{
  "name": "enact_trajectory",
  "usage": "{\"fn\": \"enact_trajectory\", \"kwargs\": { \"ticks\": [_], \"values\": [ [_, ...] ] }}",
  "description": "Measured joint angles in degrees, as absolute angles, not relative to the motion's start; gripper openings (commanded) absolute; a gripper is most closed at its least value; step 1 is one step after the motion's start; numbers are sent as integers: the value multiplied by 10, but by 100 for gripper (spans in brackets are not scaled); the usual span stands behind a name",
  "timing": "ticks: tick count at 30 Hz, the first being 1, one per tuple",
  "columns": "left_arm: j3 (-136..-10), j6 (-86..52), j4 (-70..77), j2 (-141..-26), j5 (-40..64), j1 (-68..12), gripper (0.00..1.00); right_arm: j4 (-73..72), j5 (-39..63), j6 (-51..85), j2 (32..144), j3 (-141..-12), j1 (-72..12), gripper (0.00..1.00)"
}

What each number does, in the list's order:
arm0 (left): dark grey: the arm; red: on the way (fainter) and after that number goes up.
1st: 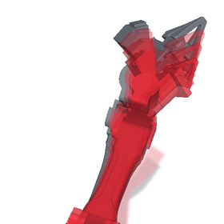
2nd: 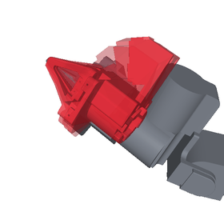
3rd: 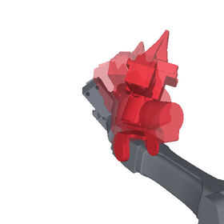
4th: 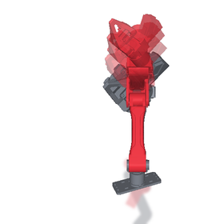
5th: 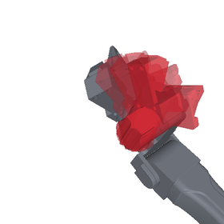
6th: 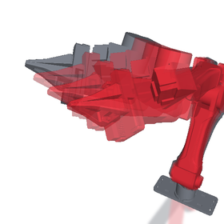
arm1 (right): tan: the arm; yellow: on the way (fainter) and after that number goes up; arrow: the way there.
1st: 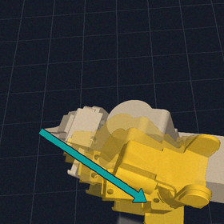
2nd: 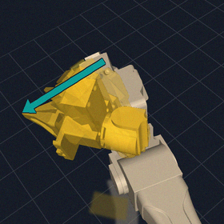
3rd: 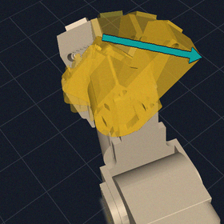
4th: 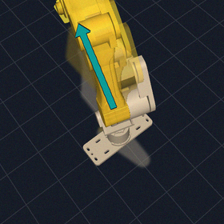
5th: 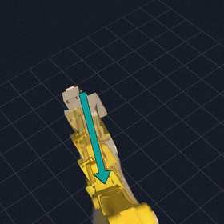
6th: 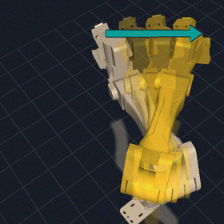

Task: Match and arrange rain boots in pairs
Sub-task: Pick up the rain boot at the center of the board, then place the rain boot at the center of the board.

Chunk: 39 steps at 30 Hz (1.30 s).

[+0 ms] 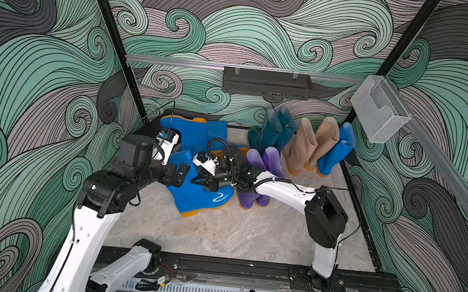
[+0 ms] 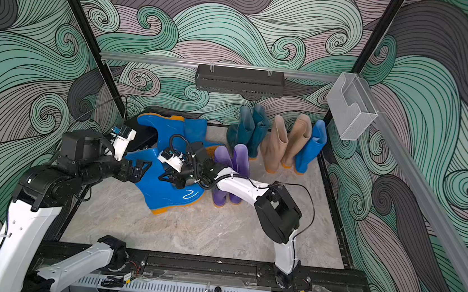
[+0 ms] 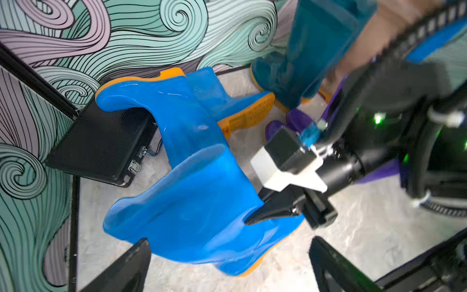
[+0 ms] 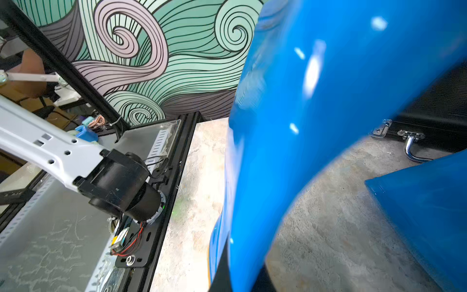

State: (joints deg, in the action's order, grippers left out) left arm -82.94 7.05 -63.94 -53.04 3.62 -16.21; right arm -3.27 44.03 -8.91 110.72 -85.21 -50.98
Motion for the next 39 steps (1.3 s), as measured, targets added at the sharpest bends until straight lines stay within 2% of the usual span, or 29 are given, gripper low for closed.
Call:
{"fn": "enact_trajectory", "kwargs": {
  "ticks": [8,13,20,26,39],
  "values": [
    [-824,268,-705,-496,25,-162,96,36,476,-167,1107,-888,-506,0],
    [-824,324,-724,-516,-1,-162,97,59,480,-208,1107,-890,-507,0],
    [-825,337,-725,-529,-25,-162,99,77,480,-270,1106,-883,-509,0],
    [-825,336,-726,-522,-27,-162,99,49,465,-327,1085,-819,-512,0],
    [-781,333,-733,-515,59,-162,99,27,450,-404,1050,-795,-520,0]
  ]
}}
